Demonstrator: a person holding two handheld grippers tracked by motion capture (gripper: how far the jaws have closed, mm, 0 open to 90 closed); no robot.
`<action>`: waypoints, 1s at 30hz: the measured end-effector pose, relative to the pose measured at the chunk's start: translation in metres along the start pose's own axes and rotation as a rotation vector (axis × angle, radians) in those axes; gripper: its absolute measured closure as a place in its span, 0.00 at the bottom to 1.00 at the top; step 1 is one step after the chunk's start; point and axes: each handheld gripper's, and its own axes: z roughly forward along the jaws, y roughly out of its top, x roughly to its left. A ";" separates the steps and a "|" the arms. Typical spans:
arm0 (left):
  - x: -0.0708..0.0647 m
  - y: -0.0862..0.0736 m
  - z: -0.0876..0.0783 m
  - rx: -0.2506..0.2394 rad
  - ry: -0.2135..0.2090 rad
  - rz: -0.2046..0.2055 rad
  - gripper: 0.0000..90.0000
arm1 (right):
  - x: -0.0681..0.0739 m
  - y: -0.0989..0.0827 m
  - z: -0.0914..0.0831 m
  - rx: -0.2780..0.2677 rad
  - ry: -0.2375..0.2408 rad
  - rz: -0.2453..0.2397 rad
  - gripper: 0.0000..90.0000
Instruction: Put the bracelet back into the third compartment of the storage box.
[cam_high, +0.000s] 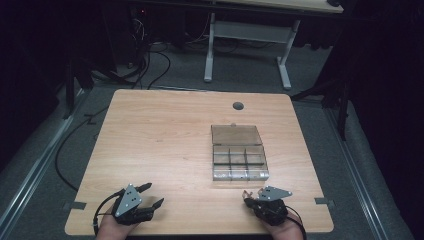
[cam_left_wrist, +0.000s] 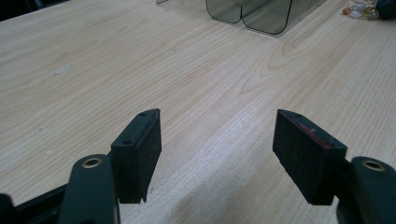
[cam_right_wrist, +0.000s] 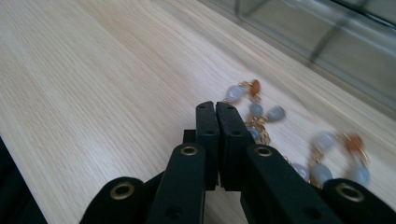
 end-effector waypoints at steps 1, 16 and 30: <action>0.000 0.000 0.000 0.000 -0.001 -0.001 0.37 | -0.003 -0.003 -0.003 -0.003 -0.005 0.011 0.99; -0.001 0.000 0.000 0.002 0.003 0.003 0.37 | -0.039 -0.014 -0.041 0.036 -0.078 0.138 0.93; -0.002 0.000 0.000 0.002 -0.005 0.014 0.37 | -0.055 0.002 -0.044 0.309 -0.056 0.192 0.80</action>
